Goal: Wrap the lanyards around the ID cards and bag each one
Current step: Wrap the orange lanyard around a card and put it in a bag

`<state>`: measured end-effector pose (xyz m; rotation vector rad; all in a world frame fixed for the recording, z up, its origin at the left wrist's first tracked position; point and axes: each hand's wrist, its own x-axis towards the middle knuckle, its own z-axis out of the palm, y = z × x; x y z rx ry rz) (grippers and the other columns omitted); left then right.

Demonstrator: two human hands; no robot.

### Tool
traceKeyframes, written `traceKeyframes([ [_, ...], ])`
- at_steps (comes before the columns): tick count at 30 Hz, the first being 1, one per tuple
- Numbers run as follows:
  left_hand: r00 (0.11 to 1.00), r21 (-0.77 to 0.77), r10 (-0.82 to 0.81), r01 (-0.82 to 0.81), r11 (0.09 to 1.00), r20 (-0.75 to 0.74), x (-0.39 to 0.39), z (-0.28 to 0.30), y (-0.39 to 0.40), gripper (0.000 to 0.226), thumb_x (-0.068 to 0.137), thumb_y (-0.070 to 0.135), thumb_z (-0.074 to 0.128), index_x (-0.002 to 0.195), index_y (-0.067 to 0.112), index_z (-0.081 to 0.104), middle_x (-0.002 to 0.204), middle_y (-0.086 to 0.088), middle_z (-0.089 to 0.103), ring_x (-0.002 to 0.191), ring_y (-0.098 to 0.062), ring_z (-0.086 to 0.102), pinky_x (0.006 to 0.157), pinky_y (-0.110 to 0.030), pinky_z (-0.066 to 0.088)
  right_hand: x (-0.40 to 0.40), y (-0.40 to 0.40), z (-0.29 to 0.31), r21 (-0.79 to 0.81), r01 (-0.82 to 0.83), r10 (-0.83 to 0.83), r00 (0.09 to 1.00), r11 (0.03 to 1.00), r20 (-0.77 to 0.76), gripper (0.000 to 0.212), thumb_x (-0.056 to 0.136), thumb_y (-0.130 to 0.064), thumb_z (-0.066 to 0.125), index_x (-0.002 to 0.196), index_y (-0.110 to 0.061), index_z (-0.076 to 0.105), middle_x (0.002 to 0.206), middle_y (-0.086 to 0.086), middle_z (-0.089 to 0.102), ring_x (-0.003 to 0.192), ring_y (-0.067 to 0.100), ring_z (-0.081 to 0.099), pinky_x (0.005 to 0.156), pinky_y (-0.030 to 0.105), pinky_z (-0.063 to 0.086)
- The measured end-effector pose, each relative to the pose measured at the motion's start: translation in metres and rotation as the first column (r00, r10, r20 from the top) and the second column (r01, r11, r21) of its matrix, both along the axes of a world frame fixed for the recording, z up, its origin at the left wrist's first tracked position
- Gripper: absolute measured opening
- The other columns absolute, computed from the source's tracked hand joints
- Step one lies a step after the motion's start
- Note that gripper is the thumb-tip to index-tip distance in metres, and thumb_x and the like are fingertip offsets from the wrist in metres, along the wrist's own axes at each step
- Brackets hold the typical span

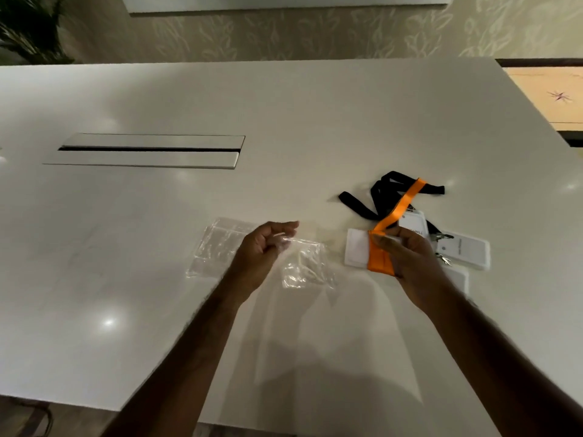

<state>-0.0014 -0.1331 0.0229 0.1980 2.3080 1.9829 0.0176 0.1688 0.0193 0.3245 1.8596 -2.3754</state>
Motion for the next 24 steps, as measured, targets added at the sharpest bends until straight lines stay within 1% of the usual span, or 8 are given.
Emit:
traceKeyframes([
  [2, 0.985, 0.039, 0.172, -0.172, 0.984, -0.017, -0.002, 0.004, 0.005, 0.028, 0.099, -0.007, 0.056, 0.116, 0.011, 0.068, 0.129, 0.004, 0.073, 0.124, -0.012, 0.066, 0.111, -0.044, 0.051, 0.0, 0.002, -0.002, 0.011, -0.012, 0.012, 1.0, 1.0, 0.0, 0.025, 0.077, -0.03, 0.084, 0.095, -0.015, 0.074, 0.093, 0.004, 0.076, 0.088, 0.017, 0.075, 0.073, 0.04, 0.064],
  [4, 0.928, -0.024, 0.345, -0.351, 0.936, -0.141, 0.001, 0.01, 0.01, 0.033, 0.091, -0.011, 0.052, 0.111, 0.011, 0.066, 0.12, 0.004, 0.072, 0.119, -0.011, 0.066, 0.106, -0.041, 0.053, 0.001, 0.004, -0.003, 0.023, -0.027, 0.027, 1.0, 0.999, 0.001, 0.019, 0.077, -0.032, 0.087, 0.091, -0.022, 0.078, 0.092, 0.0, 0.077, 0.088, 0.015, 0.077, 0.071, 0.038, 0.064],
  [7, 0.849, -0.212, 0.355, -0.459, 0.863, -0.391, 0.012, 0.016, 0.023, 0.029, 0.084, 0.002, 0.055, 0.103, 0.024, 0.063, 0.108, 0.011, 0.067, 0.108, -0.014, 0.064, 0.091, -0.035, 0.053, 0.001, 0.007, -0.005, 0.033, -0.041, 0.041, 0.999, 0.999, -0.01, 0.013, 0.082, -0.03, 0.085, 0.092, -0.025, 0.078, 0.093, -0.002, 0.077, 0.089, 0.014, 0.077, 0.072, 0.042, 0.063],
  [10, 0.894, -0.331, 0.215, -0.356, 0.874, -0.392, 0.02, 0.016, 0.044, 0.015, 0.089, 0.017, 0.07, 0.101, 0.025, 0.063, 0.093, 0.01, 0.064, 0.089, -0.017, 0.061, 0.079, -0.036, 0.052, 0.002, 0.007, -0.006, 0.048, -0.015, 0.014, 1.0, 0.999, 0.007, 0.035, 0.08, -0.029, 0.086, 0.108, -0.011, 0.076, 0.104, 0.008, 0.077, 0.101, 0.027, 0.076, 0.082, 0.054, 0.063],
  [14, 0.956, -0.488, 0.077, -0.212, 0.847, -0.282, 0.034, 0.003, 0.073, 0.021, 0.088, 0.034, 0.077, 0.098, 0.024, 0.061, 0.079, 0.007, 0.058, 0.08, -0.017, 0.058, 0.076, -0.04, 0.053, 0.004, 0.005, -0.005, 0.077, 0.017, -0.019, 1.0, 0.997, 0.022, 0.052, 0.077, -0.031, 0.087, 0.117, -0.001, 0.072, 0.12, 0.021, 0.075, 0.114, 0.038, 0.073, 0.089, 0.062, 0.062],
  [17, 0.982, -0.574, 0.065, -0.156, 0.804, -0.176, 0.04, -0.006, 0.087, 0.036, 0.085, 0.052, 0.076, 0.104, 0.03, 0.056, 0.084, 0.01, 0.062, 0.084, -0.014, 0.06, 0.075, -0.037, 0.056, 0.005, 0.006, -0.005, 0.072, 0.051, -0.054, 0.998, 0.996, 0.041, 0.039, 0.086, -0.025, 0.083, 0.117, -0.003, 0.073, 0.12, 0.02, 0.076, 0.115, 0.037, 0.074, 0.093, 0.063, 0.061],
  [20, 0.988, -0.69, 0.052, -0.138, 0.71, -0.144, 0.039, -0.011, 0.095, 0.054, 0.081, 0.069, 0.071, 0.112, 0.029, 0.052, 0.091, 0.008, 0.067, 0.087, -0.017, 0.063, 0.083, -0.036, 0.05, 0.006, 0.01, -0.006, 0.029, 0.08, -0.081, 0.994, 0.996, 0.07, 0.025, 0.098, -0.02, 0.074, 0.117, -0.004, 0.072, 0.116, 0.018, 0.078, 0.115, 0.039, 0.073, 0.094, 0.058, 0.061],
  [24, 0.985, -0.745, 0.07, -0.165, 0.647, -0.157, 0.04, -0.016, 0.104, 0.053, 0.085, 0.065, 0.069, 0.113, 0.024, 0.051, 0.097, 0.004, 0.071, 0.093, -0.023, 0.069, 0.089, -0.039, 0.043, 0.007, 0.014, -0.005, 0.019, 0.095, -0.096, 0.991, 0.995, 0.094, 0.032, 0.101, -0.021, 0.072, 0.124, 0.0, 0.066, 0.124, 0.022, 0.074, 0.116, 0.039, 0.073, 0.09, 0.058, 0.062],
])
